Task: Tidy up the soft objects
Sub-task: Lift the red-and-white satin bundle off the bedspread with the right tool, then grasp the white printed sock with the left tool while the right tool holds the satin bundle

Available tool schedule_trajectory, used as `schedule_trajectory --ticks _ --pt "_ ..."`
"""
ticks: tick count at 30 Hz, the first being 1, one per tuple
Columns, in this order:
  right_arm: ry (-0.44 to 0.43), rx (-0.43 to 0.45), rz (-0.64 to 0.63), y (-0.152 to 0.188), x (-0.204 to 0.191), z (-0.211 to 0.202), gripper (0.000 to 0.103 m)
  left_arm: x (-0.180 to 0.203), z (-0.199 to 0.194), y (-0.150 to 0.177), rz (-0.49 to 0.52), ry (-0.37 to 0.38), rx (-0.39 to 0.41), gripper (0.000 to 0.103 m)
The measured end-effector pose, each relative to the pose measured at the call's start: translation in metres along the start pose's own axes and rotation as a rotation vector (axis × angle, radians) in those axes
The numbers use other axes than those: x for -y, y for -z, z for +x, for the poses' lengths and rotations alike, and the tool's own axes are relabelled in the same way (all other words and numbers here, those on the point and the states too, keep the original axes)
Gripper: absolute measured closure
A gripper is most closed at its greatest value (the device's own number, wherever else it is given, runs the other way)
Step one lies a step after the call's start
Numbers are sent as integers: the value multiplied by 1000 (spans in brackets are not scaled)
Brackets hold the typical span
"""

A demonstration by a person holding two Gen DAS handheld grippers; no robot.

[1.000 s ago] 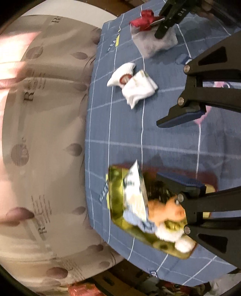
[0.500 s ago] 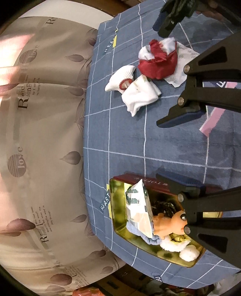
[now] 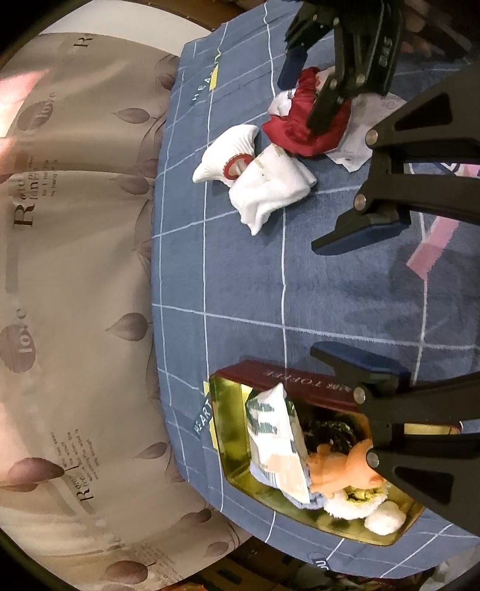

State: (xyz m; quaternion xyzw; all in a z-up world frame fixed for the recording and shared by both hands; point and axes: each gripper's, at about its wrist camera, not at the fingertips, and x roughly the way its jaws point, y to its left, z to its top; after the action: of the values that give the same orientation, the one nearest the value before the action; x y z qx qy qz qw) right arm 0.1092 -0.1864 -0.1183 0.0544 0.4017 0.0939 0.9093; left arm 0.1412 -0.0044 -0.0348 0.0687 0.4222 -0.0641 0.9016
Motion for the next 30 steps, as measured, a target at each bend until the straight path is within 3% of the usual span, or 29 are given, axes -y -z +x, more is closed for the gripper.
schedule_trajectory --ticks 1,3,9,14,18,22,30 --pt "14 -6 -2 -1 -1 4 28 1 2 -1 -1 6 -4 53" --pt "-7 -34 -1 -1 0 12 55 4 6 -2 1 18 -11 53" --pt "-20 17 52 7 14 -5 75 20 15 -8 18 54 -27 53" --pt "27 51 126 15 39 -32 76 40 19 -15 18 121 -51 53" --pt "47 41 210 26 69 -42 75 57 24 -29 -9 168 -67 42" --pt "60 41 282 34 91 -46 76 74 37 -42 -35 192 -101 42" --pt "52 36 246 36 82 -37 73 95 73 -52 -99 187 -205 40"
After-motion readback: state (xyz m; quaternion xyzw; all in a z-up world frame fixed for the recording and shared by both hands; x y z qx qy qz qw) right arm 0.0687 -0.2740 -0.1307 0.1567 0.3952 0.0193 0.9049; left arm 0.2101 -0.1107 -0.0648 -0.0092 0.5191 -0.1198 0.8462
